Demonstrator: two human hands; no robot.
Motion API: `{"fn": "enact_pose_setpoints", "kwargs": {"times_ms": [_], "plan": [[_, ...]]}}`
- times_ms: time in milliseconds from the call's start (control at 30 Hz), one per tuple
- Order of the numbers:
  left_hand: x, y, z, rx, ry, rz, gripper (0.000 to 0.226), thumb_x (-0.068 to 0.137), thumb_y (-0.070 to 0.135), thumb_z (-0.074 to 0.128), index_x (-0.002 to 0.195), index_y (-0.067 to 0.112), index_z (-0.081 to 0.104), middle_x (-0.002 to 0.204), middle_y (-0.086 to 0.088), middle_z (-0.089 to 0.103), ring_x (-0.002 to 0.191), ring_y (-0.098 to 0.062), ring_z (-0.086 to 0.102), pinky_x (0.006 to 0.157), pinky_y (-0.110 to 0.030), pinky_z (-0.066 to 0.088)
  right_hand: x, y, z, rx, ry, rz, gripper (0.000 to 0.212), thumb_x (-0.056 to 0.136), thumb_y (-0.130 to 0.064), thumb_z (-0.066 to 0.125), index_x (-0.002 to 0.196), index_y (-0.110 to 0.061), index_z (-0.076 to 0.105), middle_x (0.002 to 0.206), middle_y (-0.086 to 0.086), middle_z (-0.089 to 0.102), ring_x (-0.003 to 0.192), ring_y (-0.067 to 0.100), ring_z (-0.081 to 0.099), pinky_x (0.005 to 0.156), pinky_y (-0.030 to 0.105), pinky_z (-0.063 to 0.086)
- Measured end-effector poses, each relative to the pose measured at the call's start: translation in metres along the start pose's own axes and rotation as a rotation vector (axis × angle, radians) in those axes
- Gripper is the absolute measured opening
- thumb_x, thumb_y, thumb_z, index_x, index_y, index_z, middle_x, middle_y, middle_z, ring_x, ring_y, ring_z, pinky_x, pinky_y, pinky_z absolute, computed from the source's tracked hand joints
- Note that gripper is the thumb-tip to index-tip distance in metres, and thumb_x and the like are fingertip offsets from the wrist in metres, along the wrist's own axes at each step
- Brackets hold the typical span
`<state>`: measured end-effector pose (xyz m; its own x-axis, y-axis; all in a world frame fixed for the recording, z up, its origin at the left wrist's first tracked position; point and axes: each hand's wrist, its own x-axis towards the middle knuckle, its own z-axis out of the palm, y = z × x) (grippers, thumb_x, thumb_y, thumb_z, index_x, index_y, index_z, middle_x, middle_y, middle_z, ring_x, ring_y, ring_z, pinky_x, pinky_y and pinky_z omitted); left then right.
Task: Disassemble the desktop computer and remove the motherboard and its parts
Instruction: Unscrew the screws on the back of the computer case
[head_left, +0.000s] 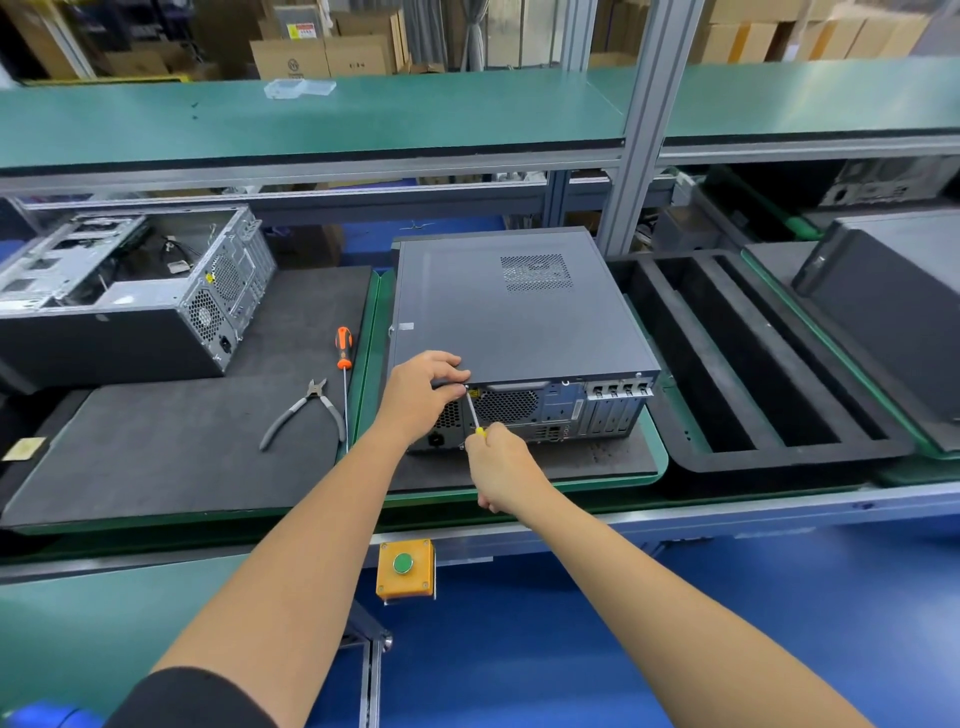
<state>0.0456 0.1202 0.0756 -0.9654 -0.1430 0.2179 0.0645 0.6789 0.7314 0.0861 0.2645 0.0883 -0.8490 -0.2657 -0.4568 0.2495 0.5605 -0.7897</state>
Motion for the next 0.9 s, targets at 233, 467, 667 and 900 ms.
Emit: {"fn": "enact_pose_setpoints", "kwargs": {"times_ms": [233,467,667,900], "plan": [[0.002,0.001,0.000,0.012,-0.010,0.000,0.020,0.083,0.003,0.072,0.103,0.007,0.075,0.117,-0.004,0.066,0.107,-0.016,0.060,0.094,-0.021,0.043,0.000,-0.003,0.002,0.048,0.043,0.024,0.022,0.102,-0.022,0.042,0.116,-0.006,0.045,0.100,0.012,0.055,0.069,0.027,0.062,0.039,0.020,0.040],[0.003,0.001,0.000,0.041,-0.020,0.012,0.019,0.084,0.006,0.072,0.102,0.009,0.075,0.116,-0.001,0.065,0.104,-0.011,0.057,0.091,-0.019,0.040,0.003,-0.005,0.000,0.752,-0.184,0.364,0.026,0.092,-0.035,0.048,0.094,-0.010,0.053,0.061,0.004,0.045,0.044,0.012,0.038,0.037,0.019,0.029],[0.008,0.000,-0.005,0.077,-0.071,0.015,0.017,0.084,0.009,0.072,0.100,0.012,0.076,0.115,0.002,0.065,0.103,-0.011,0.057,0.090,-0.022,0.039,0.007,-0.001,-0.006,0.899,-0.303,0.371,0.035,0.099,-0.034,0.037,0.072,-0.013,0.048,0.055,-0.002,0.038,0.042,0.010,0.031,0.036,0.020,0.025],[0.012,-0.002,-0.005,0.137,-0.104,0.004,0.012,0.084,0.018,0.073,0.095,0.019,0.077,0.110,0.005,0.066,0.103,-0.015,0.060,0.091,-0.043,0.048,0.011,0.002,0.008,0.519,-0.078,0.214,0.030,0.101,-0.038,0.037,0.082,-0.015,0.045,0.057,-0.001,0.040,0.041,0.013,0.034,0.038,0.020,0.028]]}}
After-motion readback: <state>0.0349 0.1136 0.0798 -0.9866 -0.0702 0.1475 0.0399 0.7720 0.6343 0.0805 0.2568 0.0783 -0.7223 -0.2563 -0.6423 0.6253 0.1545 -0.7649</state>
